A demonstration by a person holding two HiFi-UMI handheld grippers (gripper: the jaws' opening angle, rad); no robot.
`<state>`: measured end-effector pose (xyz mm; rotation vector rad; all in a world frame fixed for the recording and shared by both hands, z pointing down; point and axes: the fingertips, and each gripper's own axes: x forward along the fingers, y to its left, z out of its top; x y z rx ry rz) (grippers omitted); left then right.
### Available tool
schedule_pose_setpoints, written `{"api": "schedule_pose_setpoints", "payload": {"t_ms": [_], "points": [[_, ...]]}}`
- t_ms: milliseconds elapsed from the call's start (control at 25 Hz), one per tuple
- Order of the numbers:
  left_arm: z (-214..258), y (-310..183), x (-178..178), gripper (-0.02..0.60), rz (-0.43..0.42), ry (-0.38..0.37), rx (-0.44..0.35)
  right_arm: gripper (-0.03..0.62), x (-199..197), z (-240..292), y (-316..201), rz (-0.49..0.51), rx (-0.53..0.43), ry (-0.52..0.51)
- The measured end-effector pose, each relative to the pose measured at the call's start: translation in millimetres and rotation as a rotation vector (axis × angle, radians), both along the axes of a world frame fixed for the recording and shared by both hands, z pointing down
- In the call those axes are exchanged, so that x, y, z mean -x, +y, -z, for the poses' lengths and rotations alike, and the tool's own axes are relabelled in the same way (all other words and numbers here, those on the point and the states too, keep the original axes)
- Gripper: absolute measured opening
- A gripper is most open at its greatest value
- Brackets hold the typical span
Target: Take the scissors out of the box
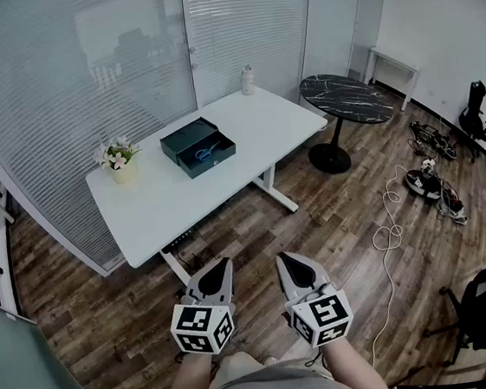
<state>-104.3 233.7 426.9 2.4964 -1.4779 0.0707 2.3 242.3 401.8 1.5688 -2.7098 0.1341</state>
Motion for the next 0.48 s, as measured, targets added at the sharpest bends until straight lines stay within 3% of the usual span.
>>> {"api": "schedule_pose_setpoints", "payload": {"t_ms": [480], "points": [[9.4, 8.6, -3.9, 0.003, -0.005, 0.005, 0.001, 0.009, -1.4, 3.6, 6.5, -0.004, 0.002, -0.002]]}}
